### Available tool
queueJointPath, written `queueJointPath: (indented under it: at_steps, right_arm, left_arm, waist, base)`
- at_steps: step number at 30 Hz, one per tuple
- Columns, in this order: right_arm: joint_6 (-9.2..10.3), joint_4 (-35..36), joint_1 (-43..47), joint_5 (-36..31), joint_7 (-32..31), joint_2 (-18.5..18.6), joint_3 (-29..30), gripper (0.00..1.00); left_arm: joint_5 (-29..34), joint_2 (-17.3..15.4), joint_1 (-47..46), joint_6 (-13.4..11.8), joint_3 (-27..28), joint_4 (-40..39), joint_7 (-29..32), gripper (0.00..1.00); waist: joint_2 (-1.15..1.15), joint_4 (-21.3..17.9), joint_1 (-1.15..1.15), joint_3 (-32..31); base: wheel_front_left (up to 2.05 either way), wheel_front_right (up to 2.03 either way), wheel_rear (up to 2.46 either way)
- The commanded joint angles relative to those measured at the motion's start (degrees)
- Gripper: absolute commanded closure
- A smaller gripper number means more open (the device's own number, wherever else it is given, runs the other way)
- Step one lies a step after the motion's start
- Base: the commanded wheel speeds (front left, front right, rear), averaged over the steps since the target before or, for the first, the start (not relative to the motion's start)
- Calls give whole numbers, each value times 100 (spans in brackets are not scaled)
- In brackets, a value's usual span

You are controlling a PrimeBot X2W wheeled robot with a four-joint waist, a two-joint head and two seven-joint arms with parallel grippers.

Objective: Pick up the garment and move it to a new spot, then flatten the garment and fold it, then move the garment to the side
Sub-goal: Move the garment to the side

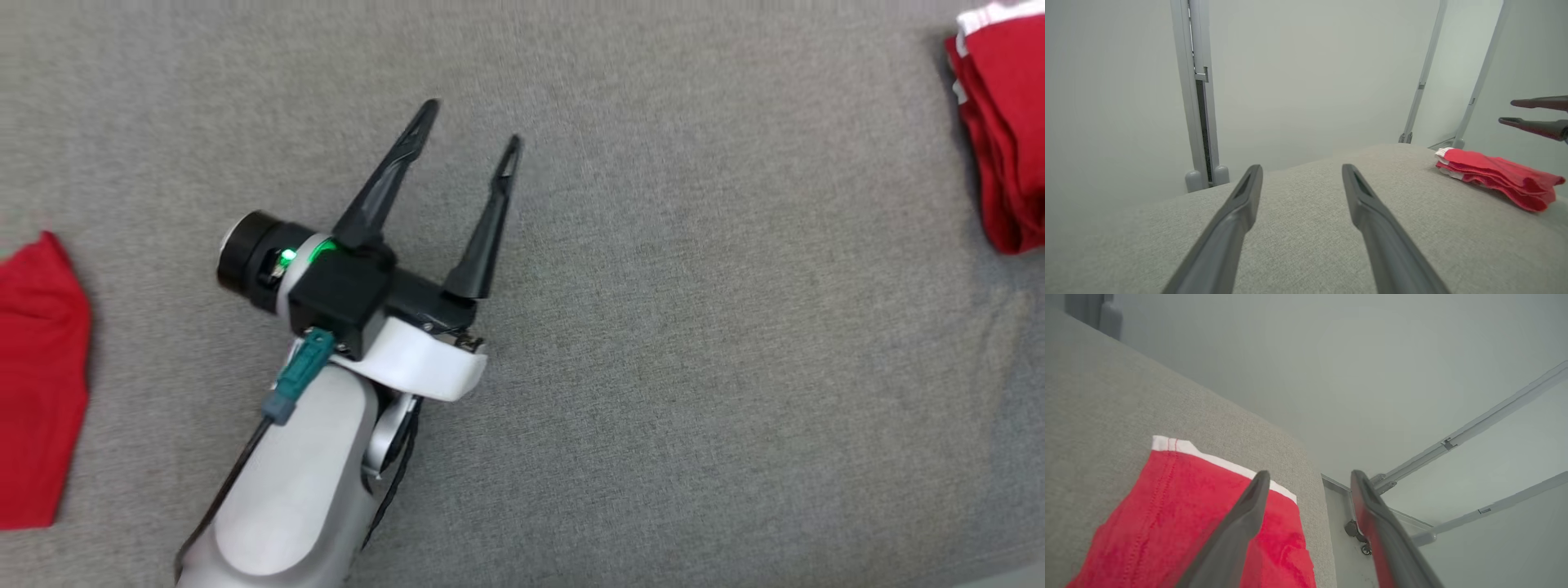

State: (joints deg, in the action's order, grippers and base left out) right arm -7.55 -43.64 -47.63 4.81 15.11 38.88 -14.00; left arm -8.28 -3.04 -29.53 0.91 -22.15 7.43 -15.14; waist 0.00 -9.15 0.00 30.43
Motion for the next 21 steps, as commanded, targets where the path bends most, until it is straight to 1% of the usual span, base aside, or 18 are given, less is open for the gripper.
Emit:
queueJointPath:
  at_steps: [1, 3, 4, 6, 11, 14, 18, 21]
  right_arm:
    - [12, 107, 85, 98, 5, -31, 99, 0]
    - [12, 396, 327, 243, 5, -207, 291, 0]
    - [12, 736, 583, 481, 5, -437, 471, 0]
    - [12, 1085, 860, 735, 5, -709, 645, 0]
    - [12, 1865, 1708, 1037, 5, -1426, 877, 0]
    - [12, 2218, 2218, 1085, 6, -1795, 894, 0]
    - [11, 2525, 2839, 866, 6, -2171, 698, 0]
    - [12, 2718, 3194, 814, 5, -2481, 812, 0]
  left_arm:
    - [-41, -27, 84, -52, 69, -26, 1, 0]
    - [-117, -23, 266, -75, 209, -30, 0, 0]
    - [-173, -18, 484, -107, 363, -24, 0, 0]
    - [-212, -21, 699, -130, 523, -26, 1, 0]
    - [-311, -8, 1248, -163, 945, -42, 0, 0]
    - [-340, -1, 1552, -139, 1158, -24, 0, 0]
    - [-316, 0, 1840, -6, 1358, -32, 1, 0]
    - [-244, 4, 2050, -27, 1497, -21, 1, 0]
  waist:
    - [0, 123, 0, -311]
    - [0, 204, 0, -577]
    - [0, 293, 0, -847]
    - [0, 382, 0, -1102]
    - [0, 606, 0, -1672]
    - [0, 722, 0, -1935]
    - [0, 851, 0, -2171]
    - [0, 924, 0, -2357]
  base:
    - [0, 0, 0]
    - [0, 0, 0]
    - [0, 0, 0]
    - [0, 0, 0]
    - [0, 0, 0]
    - [0, 0, 0]
    - [0, 0, 0]
    - [0, 0, 0]
